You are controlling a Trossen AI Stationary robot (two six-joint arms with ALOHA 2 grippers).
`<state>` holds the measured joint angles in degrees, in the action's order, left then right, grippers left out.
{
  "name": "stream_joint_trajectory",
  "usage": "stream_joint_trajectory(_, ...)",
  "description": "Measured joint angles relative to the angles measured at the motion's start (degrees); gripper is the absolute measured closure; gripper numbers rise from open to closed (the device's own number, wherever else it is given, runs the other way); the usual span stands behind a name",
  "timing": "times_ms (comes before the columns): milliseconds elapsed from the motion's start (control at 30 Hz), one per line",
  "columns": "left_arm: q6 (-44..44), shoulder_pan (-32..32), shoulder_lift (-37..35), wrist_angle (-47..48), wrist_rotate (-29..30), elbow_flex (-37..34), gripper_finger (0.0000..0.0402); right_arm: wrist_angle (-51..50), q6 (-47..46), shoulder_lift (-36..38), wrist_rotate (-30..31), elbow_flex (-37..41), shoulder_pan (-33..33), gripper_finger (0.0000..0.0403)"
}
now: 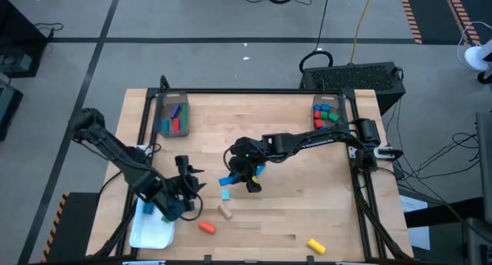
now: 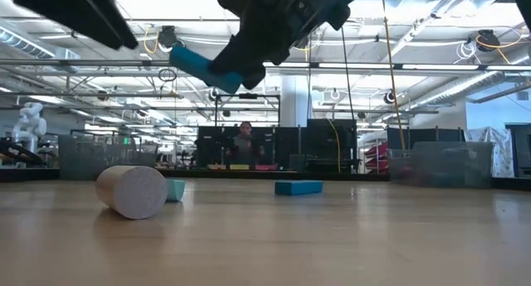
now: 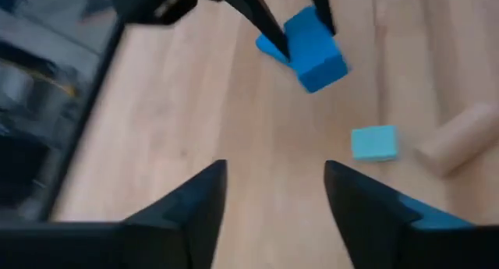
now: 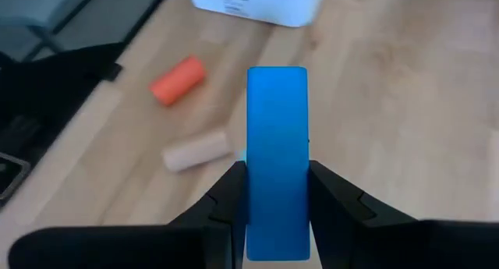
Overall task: Sort blocks by size
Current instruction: Put the blue rectangular block into the left black bin
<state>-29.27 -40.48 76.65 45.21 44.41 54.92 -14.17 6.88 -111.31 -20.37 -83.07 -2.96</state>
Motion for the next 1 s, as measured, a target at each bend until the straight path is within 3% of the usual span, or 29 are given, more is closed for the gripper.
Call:
stream_joint_trajectory(133, 10.3, 0.9, 3.1, -3.8, 3.2, 0.0, 0.0150, 0.0, 0.0, 0.0, -2.4, 0.0, 0.0, 0.0312)
stream_joint_trajectory(467, 36.1, 2.0, 7.9, -20.7, 0.6, 0.0, 0.0146, 2.8, -0.2, 0.0, -12.6, 0.0, 0.2, 0.0312)
stream_joint_trajectory(700, 42.1, 3.0, 8.4, -28.2, 0.7, 0.0, 0.0146, 2.9, -0.1, 0.0, -12.7, 0.0, 0.3, 0.0312)
stream_joint_trajectory(1000, 43.4, 3.7, 8.4, -30.1, -2.9, 0.0, 0.0155, 4.0, 0.2, 0.0, -12.8, 0.0, 0.2, 0.0312)
